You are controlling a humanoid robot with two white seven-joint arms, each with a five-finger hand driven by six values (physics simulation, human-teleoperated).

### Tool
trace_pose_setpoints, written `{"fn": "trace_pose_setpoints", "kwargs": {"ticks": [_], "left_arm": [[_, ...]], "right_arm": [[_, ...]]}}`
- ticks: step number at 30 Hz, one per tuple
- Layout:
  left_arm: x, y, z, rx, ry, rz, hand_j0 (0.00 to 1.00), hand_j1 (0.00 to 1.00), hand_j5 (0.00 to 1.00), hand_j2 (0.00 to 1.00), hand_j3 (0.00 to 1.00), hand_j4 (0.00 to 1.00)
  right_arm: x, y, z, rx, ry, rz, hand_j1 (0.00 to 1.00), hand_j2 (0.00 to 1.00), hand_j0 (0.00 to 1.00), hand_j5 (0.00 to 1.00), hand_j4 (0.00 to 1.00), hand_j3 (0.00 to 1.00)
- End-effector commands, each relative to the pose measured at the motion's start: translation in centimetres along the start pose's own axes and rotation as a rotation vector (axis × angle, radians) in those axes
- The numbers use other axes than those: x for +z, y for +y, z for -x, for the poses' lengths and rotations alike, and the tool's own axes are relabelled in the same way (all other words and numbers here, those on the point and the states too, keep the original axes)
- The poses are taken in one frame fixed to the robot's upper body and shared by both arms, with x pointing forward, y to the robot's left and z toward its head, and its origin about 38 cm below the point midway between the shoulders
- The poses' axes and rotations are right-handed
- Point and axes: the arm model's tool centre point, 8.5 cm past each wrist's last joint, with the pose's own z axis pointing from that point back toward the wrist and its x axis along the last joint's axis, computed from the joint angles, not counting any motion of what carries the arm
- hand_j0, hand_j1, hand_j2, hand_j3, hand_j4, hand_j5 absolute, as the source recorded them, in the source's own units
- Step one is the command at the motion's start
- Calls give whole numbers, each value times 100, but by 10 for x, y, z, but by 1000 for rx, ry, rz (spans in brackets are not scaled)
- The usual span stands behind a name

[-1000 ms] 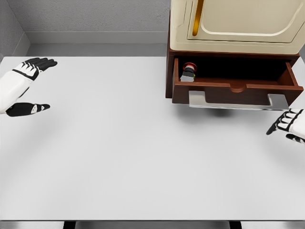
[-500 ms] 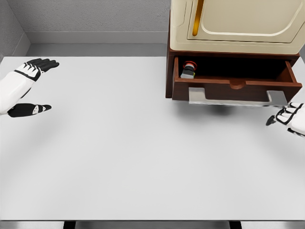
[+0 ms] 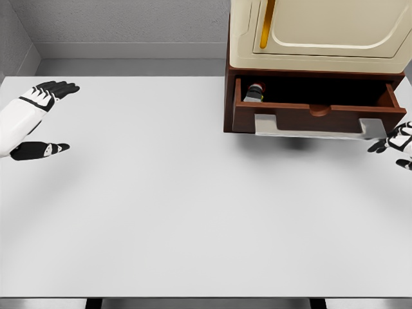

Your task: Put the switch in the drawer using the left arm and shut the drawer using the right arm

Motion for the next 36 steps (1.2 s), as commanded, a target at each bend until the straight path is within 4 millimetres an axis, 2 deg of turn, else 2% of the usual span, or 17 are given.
{"fn": "trace_pose_setpoints", "kwargs": {"ticks": [1,6,11,15,20,24,33,36], "left_arm": [[0,1,0,6,0,-5,100,100,100,100,100,100],[0,0,1,7,1,-4,100,100,100,100,100,100],[1,0,1,9,3,-3,100,100,100,100,100,100],[1,0,1,10,3,-4,100,100,100,100,100,100],[0,0,1,8,2,-5,100,100,100,100,100,100],[1,0,2,10,4,-3,100,100,100,100,100,100],[1,-1,2,12,6,-2,100,100,100,100,100,100],[1,-1,2,12,6,-3,100,100,100,100,100,100]], "right_arm": [[1,1,1,-6,2,-11,69,69,69,69,69,69],[5,14,-1,-6,0,-63,68,68,68,68,68,68],[4,15,-4,-14,-4,-47,66,66,66,66,66,66],[-7,16,-25,-35,-59,-8,64,64,64,64,64,64],[-6,22,-29,-45,-68,-20,63,63,63,63,63,63],[-10,16,-37,-41,-95,-5,53,53,53,53,53,53],[-14,3,-34,-10,-98,21,55,55,55,55,55,55],[-16,-3,-32,4,-96,37,59,59,59,59,59,59]]}}
